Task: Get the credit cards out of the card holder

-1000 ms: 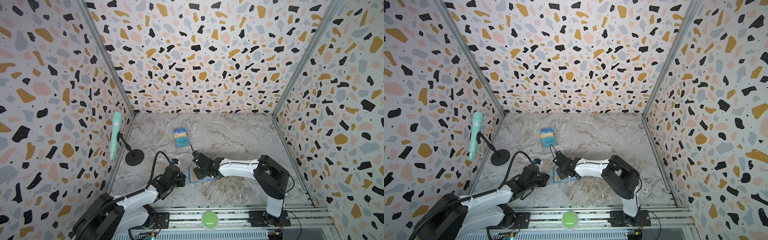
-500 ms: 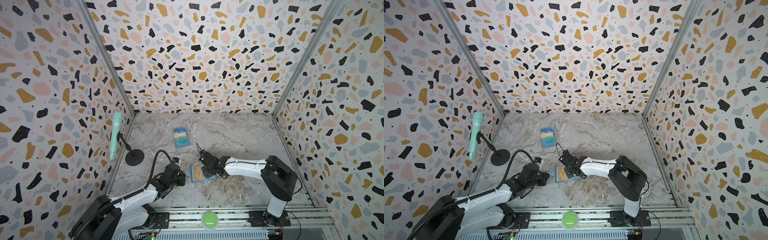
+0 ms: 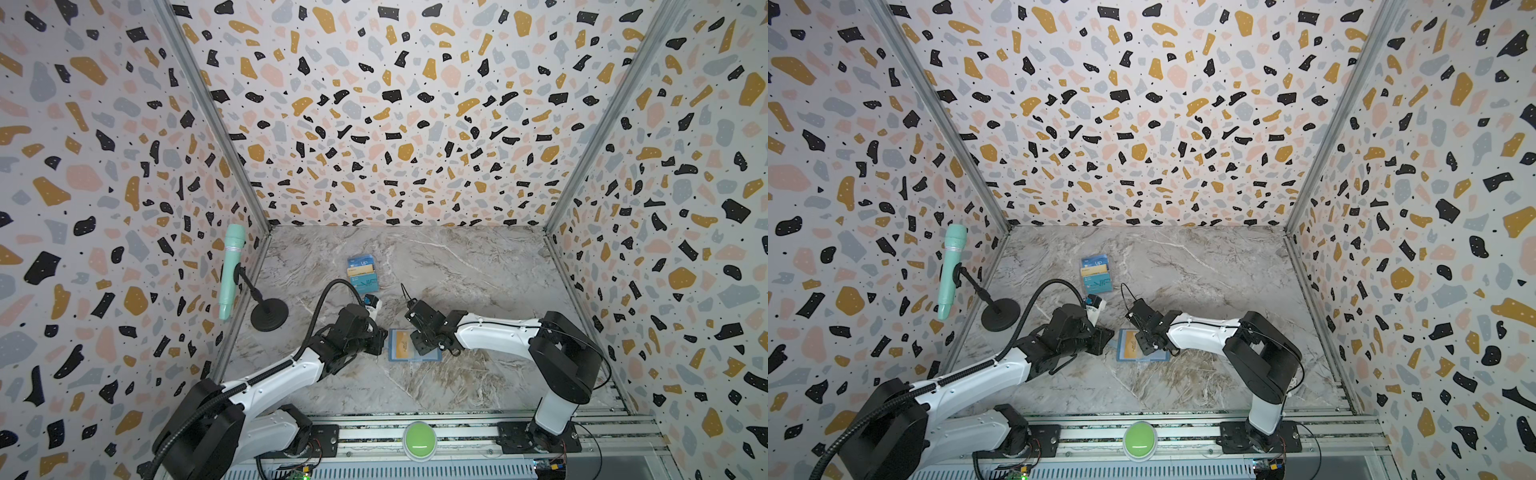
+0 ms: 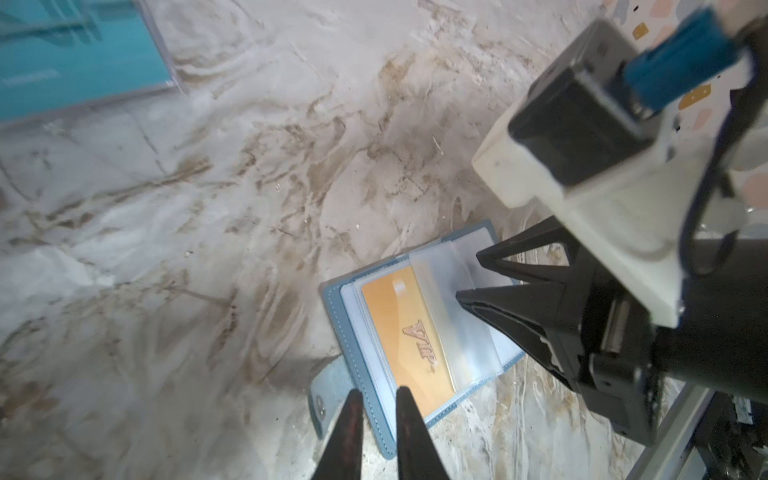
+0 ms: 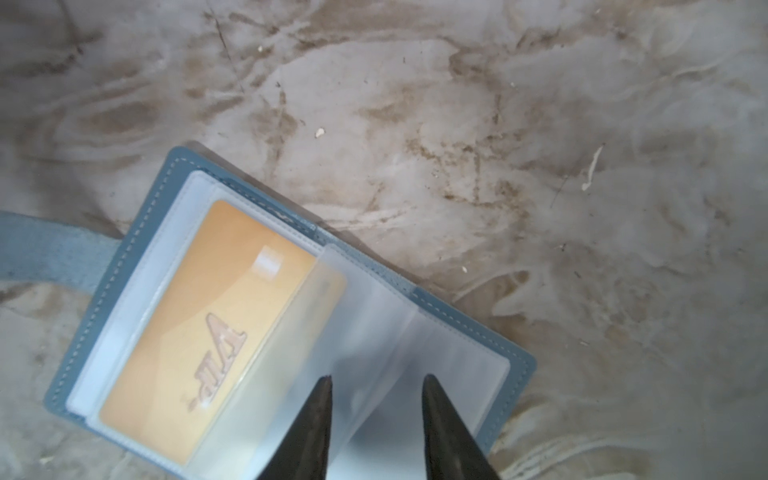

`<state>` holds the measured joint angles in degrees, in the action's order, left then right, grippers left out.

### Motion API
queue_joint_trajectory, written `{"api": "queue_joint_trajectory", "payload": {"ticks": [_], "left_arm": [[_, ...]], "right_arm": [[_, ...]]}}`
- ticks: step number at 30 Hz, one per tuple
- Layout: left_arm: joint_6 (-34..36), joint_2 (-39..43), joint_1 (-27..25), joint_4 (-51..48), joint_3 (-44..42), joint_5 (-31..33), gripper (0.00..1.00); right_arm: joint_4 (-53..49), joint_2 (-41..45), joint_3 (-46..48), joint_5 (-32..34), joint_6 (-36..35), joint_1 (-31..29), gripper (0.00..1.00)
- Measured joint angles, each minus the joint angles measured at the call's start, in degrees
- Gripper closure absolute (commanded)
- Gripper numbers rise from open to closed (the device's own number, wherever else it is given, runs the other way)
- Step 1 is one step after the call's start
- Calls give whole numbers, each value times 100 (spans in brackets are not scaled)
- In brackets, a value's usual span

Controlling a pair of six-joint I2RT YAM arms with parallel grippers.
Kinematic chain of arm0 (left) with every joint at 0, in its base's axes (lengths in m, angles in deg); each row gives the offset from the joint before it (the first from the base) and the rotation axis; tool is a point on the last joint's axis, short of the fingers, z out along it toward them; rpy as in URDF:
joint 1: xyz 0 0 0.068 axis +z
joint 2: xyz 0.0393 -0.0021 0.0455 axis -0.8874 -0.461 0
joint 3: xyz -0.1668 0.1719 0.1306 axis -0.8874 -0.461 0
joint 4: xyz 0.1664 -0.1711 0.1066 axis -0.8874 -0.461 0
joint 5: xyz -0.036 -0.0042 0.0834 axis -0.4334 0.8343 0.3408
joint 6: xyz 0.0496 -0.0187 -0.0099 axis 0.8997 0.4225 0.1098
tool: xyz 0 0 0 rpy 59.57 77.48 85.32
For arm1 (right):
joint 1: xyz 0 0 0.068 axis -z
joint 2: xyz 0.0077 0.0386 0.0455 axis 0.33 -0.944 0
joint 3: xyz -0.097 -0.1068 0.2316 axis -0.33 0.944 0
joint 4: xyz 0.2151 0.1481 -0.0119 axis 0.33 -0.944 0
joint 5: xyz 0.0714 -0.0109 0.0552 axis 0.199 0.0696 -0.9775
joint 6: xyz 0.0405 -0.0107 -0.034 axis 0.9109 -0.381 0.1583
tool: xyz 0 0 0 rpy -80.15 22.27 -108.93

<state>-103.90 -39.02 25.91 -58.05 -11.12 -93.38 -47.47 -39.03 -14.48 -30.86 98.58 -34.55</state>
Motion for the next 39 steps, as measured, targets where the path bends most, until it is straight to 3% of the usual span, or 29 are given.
{"api": "queue_joint_trajectory", "payload": {"ticks": [11, 28, 39], "left_arm": [[44, -968, -367, 1172, -184, -643, 89], [-9, -1941, -431, 2369, -354, -636, 96], [-92, -2006, -431, 2551, -382, -680, 95]], "right_arm": [[39, 35, 28, -107, 0, 37, 66], [59, 393, 269, -286, 0, 133, 67], [780, 1132, 728, -879, -90, 129, 38]]}}
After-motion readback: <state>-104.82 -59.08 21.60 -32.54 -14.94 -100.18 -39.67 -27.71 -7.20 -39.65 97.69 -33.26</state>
